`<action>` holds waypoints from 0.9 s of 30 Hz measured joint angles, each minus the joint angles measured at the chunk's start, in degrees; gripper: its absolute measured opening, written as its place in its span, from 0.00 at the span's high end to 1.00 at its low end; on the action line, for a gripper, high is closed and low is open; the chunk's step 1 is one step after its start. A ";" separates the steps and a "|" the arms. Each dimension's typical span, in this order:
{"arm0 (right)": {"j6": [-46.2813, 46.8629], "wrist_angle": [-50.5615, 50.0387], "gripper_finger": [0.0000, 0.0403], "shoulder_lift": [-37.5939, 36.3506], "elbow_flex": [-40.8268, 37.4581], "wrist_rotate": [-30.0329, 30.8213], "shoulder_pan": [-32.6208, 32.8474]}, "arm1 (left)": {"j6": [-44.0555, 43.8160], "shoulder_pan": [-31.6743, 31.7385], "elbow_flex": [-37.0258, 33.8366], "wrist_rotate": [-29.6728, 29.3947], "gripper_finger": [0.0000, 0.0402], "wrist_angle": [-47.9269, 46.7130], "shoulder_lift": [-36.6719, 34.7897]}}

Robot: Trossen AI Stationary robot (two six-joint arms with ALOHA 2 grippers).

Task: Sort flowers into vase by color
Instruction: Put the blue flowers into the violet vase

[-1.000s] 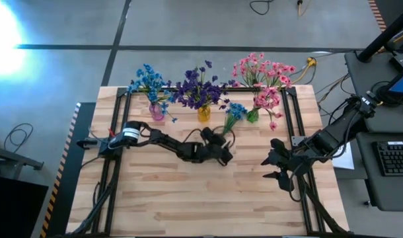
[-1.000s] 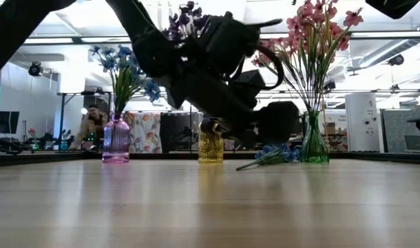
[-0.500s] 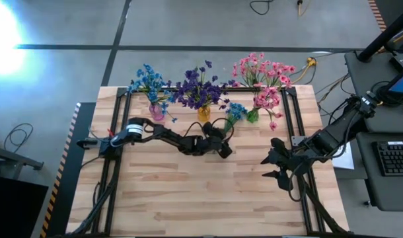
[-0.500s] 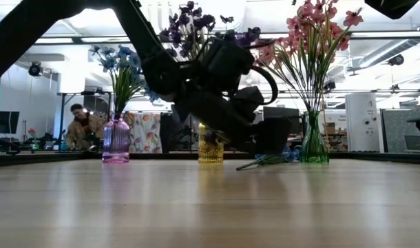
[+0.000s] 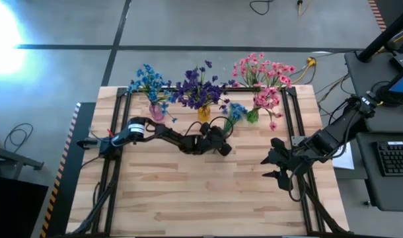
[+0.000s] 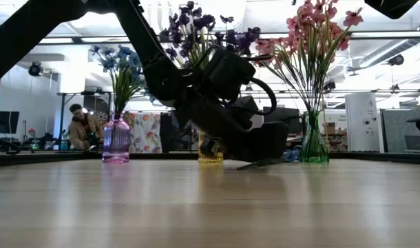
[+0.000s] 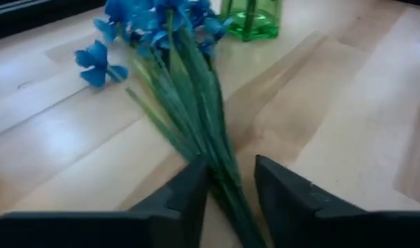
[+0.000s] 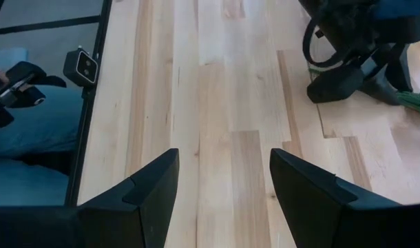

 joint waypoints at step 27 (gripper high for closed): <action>3.68 -0.01 0.46 0.00 -0.02 -0.68 0.02 | -17.04 -9.65 0.07 0.17 0.96 -27.10 -6.50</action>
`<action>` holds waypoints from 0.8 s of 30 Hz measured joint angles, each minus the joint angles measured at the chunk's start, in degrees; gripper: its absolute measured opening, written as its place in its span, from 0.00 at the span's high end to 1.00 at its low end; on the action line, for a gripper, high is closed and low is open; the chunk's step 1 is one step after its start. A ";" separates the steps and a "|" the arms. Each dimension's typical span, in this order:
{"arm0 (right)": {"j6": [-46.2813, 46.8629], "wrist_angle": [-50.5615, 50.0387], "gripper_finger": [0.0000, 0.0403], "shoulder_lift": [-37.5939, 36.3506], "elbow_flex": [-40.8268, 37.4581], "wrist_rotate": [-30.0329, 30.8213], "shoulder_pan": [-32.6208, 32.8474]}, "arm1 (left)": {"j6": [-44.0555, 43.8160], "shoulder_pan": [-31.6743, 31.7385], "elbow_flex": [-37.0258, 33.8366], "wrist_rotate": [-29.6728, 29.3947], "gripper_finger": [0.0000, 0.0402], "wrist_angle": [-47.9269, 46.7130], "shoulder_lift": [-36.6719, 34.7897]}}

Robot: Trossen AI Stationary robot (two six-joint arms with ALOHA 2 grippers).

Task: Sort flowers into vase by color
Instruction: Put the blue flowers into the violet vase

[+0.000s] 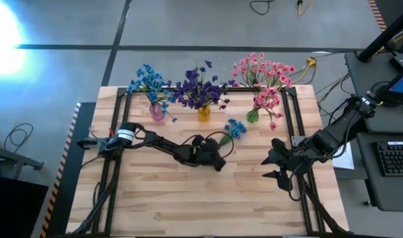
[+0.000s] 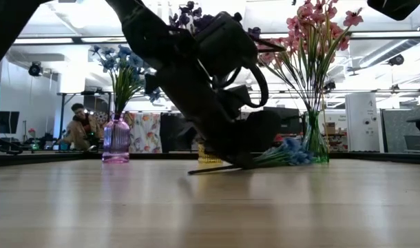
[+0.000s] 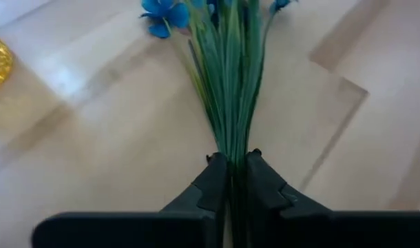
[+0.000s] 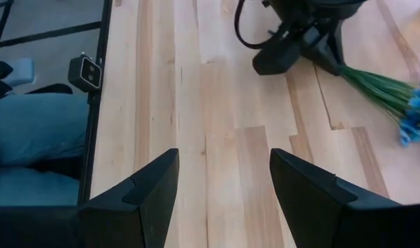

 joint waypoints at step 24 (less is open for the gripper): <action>-4.01 5.58 0.46 -0.03 0.00 -0.71 2.26 | 13.32 -2.41 3.10 3.86 0.47 -2.36 -3.86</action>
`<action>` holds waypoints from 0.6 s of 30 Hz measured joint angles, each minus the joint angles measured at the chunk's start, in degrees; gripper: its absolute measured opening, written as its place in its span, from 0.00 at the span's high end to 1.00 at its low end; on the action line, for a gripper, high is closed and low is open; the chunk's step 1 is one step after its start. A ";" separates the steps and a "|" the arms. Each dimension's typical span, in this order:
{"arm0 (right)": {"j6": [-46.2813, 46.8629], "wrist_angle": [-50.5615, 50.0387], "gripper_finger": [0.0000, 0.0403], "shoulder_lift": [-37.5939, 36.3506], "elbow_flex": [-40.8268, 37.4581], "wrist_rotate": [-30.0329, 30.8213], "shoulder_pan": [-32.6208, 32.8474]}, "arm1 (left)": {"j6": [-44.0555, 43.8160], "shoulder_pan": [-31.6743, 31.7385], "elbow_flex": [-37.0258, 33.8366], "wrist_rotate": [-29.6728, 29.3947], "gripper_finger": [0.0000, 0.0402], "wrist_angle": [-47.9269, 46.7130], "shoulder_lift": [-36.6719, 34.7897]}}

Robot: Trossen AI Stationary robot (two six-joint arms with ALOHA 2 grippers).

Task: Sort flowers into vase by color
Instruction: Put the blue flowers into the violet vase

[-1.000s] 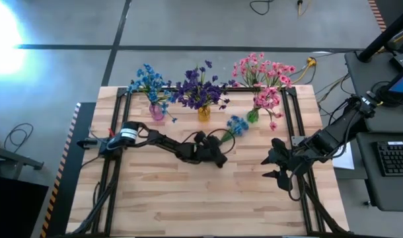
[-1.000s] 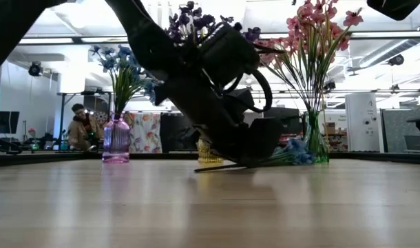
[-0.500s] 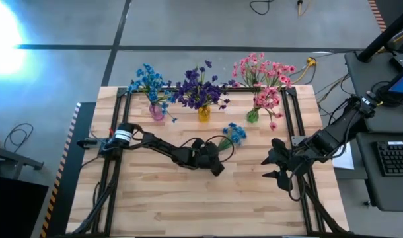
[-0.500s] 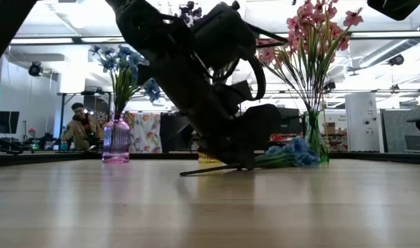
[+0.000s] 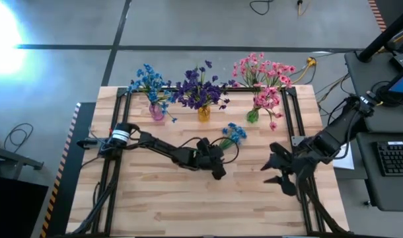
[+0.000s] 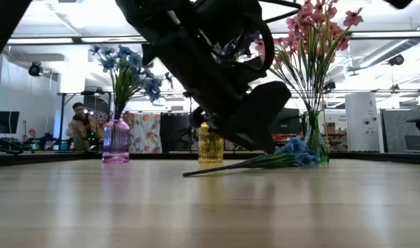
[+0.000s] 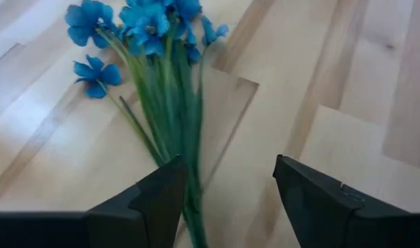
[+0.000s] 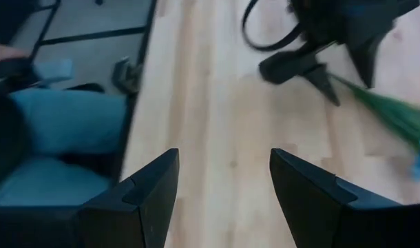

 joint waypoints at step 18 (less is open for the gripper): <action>1.19 0.14 0.46 -0.08 0.00 -0.30 2.62 | 8.74 3.83 0.24 0.23 0.47 3.87 2.01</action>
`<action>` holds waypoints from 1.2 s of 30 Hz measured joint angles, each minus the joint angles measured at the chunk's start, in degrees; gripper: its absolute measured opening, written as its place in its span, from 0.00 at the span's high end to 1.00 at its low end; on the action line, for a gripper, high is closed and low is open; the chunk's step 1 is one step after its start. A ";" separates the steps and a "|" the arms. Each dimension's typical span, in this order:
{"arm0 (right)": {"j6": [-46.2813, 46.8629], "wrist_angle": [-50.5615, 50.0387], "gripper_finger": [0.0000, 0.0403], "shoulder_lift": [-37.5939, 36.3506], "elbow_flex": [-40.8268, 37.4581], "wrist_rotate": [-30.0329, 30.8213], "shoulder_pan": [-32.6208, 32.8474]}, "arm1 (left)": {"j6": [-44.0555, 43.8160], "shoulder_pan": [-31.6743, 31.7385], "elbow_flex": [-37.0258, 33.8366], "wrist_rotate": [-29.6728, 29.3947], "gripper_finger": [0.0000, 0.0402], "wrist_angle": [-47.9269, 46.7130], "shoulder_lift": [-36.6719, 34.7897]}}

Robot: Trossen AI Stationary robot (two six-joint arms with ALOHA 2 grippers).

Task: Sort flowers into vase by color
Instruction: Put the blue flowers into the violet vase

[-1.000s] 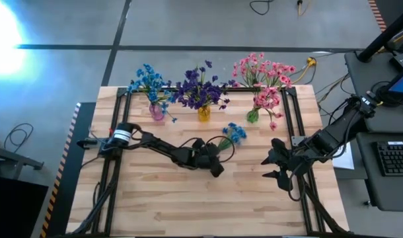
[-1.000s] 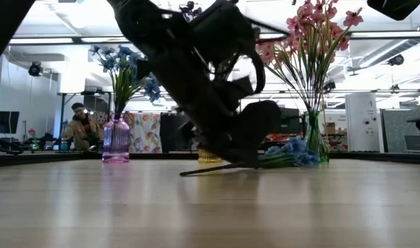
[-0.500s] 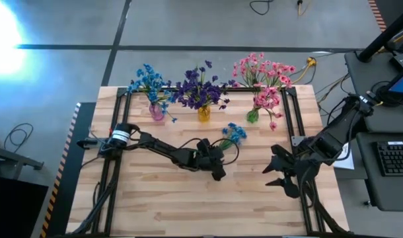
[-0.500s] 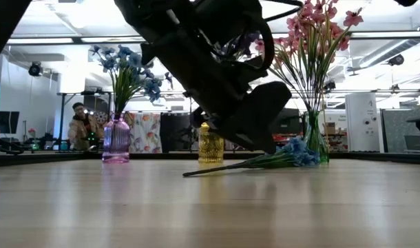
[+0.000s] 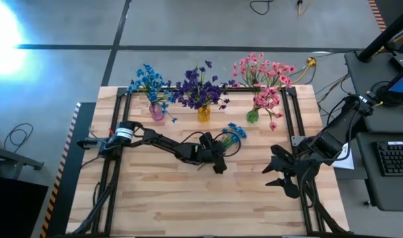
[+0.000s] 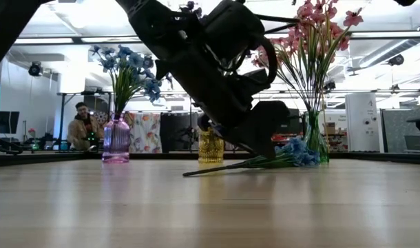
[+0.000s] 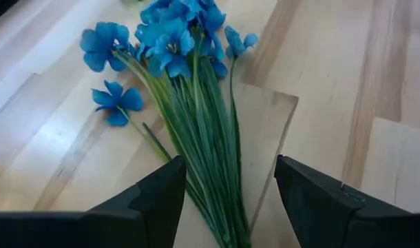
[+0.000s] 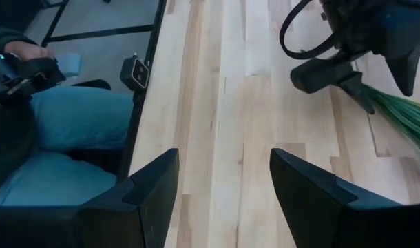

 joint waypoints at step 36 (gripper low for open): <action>-0.89 -0.67 0.46 0.02 0.00 0.00 0.00 | -9.47 -1.72 -3.69 2.00 1.00 -4.14 -2.22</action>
